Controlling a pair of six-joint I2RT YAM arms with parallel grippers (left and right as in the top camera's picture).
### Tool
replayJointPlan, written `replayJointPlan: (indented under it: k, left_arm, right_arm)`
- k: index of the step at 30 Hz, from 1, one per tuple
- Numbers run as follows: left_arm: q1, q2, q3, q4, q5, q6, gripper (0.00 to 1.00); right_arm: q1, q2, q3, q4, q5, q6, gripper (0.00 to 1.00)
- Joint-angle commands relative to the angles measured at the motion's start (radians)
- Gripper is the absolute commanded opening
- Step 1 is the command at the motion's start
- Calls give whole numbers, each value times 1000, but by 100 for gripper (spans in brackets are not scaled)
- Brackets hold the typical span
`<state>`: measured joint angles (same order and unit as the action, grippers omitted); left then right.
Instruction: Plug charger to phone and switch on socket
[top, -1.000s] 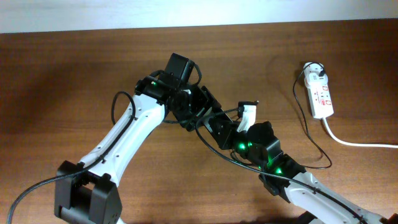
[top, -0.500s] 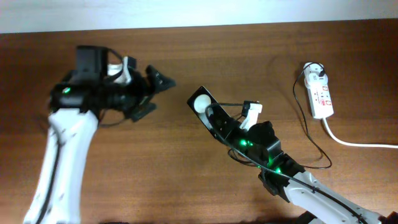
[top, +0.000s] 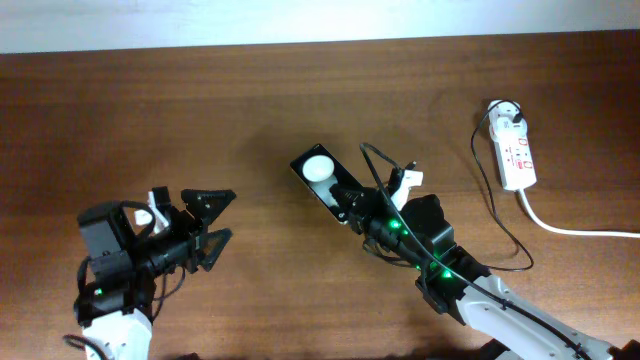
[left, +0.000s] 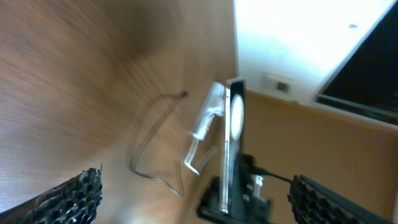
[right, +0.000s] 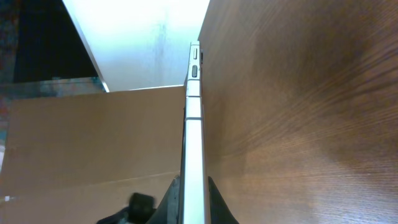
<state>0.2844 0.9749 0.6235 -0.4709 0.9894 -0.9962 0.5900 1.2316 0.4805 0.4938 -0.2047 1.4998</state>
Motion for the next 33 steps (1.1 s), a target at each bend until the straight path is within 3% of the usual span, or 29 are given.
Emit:
replayJointPlan:
  k: [1,4,8,11,13,15,18,26,31,33]
  left_arm:
    - [-109,155,0,210,113,-183,99]
    - [-301,286,0,559,38,-372,99]
    - [-436,317,0,636,-137,-510,94]
    - [-520,317,0,674,-248,-631,79]
    - [-527,317,0,720,-267,-644,75]
    - [-527,317,0,757,-276,-694,59]
    - [-552,317,0,777,-277,-694,50]
    - [-579,317,0,776,-276,-693,19]
    - [-579,317,0,776,-276,-693,5]
    - [-579,317,0,764,-277,-692,0]
  right_arm:
    - [6,-8,15,15,-6,-2,4]
    - [6,-8,15,15,-29,-2,4]
    - [43,-8,15,20,-27,2,4]
    - [98,-8,16,47,26,2,4]
    - [99,-8,16,64,9,55,4]
    - [100,-7,16,64,7,98,4]
    - [105,-3,16,64,10,252,4]
    - [105,6,16,64,-12,264,4]
    - [105,5,16,64,-26,264,5]
    - [105,5,15,64,-28,264,15]
